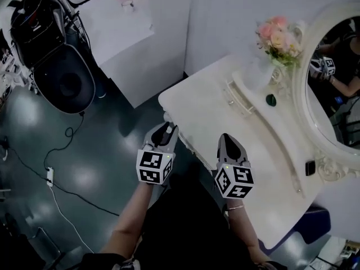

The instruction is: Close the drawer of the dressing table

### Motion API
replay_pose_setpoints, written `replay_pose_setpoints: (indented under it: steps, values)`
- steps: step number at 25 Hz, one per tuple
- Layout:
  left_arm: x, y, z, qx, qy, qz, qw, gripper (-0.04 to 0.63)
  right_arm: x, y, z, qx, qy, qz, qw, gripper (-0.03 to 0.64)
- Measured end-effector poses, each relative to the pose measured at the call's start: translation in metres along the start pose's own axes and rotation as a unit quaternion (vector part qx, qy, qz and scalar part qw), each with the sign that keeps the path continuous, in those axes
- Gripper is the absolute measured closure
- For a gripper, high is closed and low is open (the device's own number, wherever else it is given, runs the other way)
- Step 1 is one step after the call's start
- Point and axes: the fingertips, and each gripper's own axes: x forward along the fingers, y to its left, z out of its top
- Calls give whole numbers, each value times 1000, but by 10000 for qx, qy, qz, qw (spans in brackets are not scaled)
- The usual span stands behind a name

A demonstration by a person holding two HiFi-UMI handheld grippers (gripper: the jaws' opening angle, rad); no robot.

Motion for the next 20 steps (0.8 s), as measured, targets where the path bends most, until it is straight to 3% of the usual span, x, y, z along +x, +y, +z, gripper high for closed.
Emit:
replay_pose_setpoints:
  steps: [9,20]
  values:
    - [81,-65,16,568,271,-1021,9928,457,-5,-55,6,377,-108,-716,9967,614]
    - [155,-120,11,1017,641,-1644,9790,457,-10,-115,8,716,-174,-1337,9883,614]
